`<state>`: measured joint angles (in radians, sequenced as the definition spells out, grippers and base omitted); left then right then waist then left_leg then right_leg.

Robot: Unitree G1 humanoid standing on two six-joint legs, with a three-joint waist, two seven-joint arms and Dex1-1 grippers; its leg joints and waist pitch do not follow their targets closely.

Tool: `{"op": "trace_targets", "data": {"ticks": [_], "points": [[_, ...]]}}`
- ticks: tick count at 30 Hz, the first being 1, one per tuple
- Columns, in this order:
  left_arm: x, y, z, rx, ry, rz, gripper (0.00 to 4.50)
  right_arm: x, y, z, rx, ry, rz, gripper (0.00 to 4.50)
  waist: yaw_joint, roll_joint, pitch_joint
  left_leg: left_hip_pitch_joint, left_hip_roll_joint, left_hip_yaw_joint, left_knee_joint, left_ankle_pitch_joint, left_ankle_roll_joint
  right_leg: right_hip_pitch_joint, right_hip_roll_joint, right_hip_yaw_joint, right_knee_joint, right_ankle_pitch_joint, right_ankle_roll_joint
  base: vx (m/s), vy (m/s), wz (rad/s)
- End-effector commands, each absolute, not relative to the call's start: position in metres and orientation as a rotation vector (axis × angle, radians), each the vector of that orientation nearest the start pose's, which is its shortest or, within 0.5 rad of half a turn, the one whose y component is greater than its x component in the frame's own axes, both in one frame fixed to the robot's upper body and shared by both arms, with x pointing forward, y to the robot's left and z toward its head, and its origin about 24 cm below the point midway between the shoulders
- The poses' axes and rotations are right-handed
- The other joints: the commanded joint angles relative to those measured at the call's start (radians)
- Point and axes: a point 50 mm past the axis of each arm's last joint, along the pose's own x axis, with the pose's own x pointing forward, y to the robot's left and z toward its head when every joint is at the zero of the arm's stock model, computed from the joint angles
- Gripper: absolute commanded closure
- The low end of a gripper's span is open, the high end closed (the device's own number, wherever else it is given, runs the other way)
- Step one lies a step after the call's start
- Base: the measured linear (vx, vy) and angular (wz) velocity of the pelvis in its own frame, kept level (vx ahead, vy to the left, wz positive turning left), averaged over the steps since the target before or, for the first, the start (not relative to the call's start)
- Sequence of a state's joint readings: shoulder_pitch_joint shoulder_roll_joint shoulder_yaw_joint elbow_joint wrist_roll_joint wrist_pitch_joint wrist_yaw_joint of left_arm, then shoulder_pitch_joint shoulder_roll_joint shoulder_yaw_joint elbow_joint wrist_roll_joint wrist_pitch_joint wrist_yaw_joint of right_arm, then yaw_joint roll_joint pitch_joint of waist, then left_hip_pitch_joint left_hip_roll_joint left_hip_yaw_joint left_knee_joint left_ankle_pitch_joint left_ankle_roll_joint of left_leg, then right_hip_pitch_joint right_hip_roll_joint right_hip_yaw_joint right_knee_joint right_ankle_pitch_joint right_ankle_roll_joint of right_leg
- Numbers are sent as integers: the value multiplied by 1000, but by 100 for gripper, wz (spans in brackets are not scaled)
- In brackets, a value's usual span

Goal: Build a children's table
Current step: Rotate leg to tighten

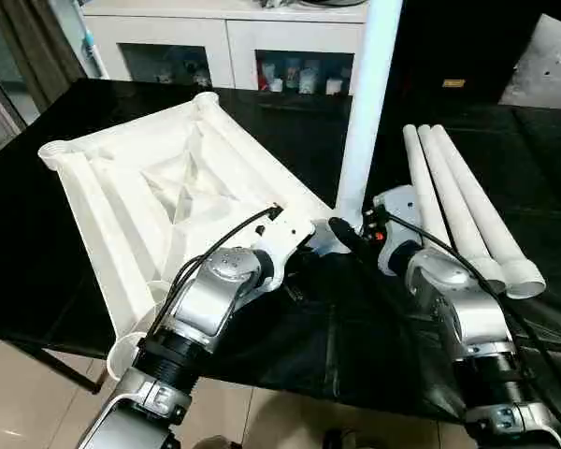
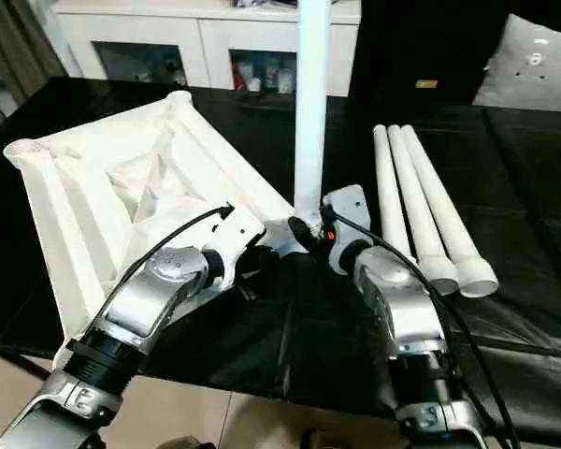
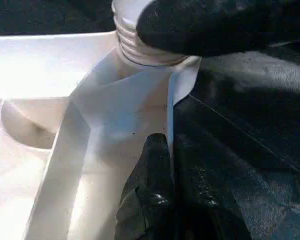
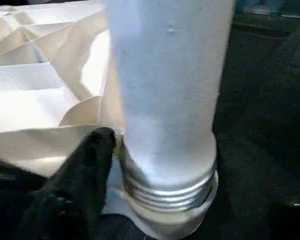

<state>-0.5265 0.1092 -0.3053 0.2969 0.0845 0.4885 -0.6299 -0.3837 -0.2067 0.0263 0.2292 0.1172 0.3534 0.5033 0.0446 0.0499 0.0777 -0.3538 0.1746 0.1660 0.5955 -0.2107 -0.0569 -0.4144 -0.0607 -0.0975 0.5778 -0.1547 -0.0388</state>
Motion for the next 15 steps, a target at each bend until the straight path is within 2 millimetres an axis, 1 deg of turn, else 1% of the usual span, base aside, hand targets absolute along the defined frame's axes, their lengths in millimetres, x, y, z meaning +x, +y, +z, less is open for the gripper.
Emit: {"op": "trace_targets", "data": {"ticks": [1, 2, 3, 4, 5, 6, 7, 10, 11, 13, 14, 15], "points": [[320, 56, 83, 338, 260, -909, 450, 309, -136, 55, -46, 267, 644, 94, 8, -19, -77, -13, 37, -12, -52, -27, 153, 73, -81, 50, -70, -272, -148, 0, 0, 0], [320, 60, 81, 355, 267, -916, 450, 307, -140, 58, -66, 250, 672, 77, 8, -16, -74, -13, 37, -13, -53, -39, 151, 73, -82, 50, -72, -288, -145, 0, 0, 0], [320, 60, 81, 355, 267, -916, 450, 307, -140, 58, -66, 250, 672, 66, 6, -19, -74, -14, 37, -12, -53, -44, 148, 74, -80, 49, -74, -298, -140, 0, 0, 0], [318, 63, 80, 381, 267, -952, 450, 305, -145, 60, -84, 241, 705, 62, 6, -20, -73, -14, 37, -13, -54, -46, 149, 74, -80, 49, -74, -301, -140, 0, 0, 0], [318, 63, 80, 381, 267, -952, 450, 305, -145, 60, -84, 241, 705, 62, 7, -21, -74, -15, 36, -14, -53, -47, 148, 75, -81, 49, -75, -304, -136, 0, 0, 0], [315, 69, 78, 398, 272, -1004, 450, 301, -155, 64, -134, 225, 780, 50, 4, -18, -73, -15, 36, -13, -52, -53, 150, 74, -81, 49, -75, -306, -134, 0, 0, 0], [315, 69, 77, 401, 275, -1013, 450, 300, -157, 64, -139, 223, 789, 35, 6, -19, -75, -14, 36, -14, -51, -51, 153, 74, -81, 49, -75, -303, -133, 0, 0, 0], [310, 77, 73, 439, 298, -1098, 450, 296, -171, 71, -176, 213, 867, 15, 11, -17, -76, -14, 41, -15, -50, -40, 171, 72, -80, 50, -69, -272, -149, 0, 0, 0], [308, 79, 72, 457, 301, -1137, 450, 295, -175, 73, -192, 212, 897, 7, 11, -19, -74, -13, 43, -14, -51, -32, 175, 69, -79, 50, -66, -255, -158, 0, 0, 0], [306, 82, 71, 474, 304, -1186, 450, 294, -179, 75, -214, 211, 933, 7, 16, -17, -75, -12, 45, -14, -50, -32, 180, 69, -82, 51, -64, -252, -166, 0, 0, 0], [304, 84, 70, 485, 303, -1236, 450, 292, -181, 77, -232, 214, 981, 7, 16, -28, -73, -12, 45, -11, -51, -33, 182, 68, -80, 52, -65, -251, -171, 0, 0, 0], [302, 86, 69, 493, 312, -1272, 450, 290, -182, 78, -254, 216, 1023, 7, 23, -24, -75, -10, 46, -14, -51, -35, 182, 69, -84, 52, -62, -260, -172, 0, 0, 0]]}}
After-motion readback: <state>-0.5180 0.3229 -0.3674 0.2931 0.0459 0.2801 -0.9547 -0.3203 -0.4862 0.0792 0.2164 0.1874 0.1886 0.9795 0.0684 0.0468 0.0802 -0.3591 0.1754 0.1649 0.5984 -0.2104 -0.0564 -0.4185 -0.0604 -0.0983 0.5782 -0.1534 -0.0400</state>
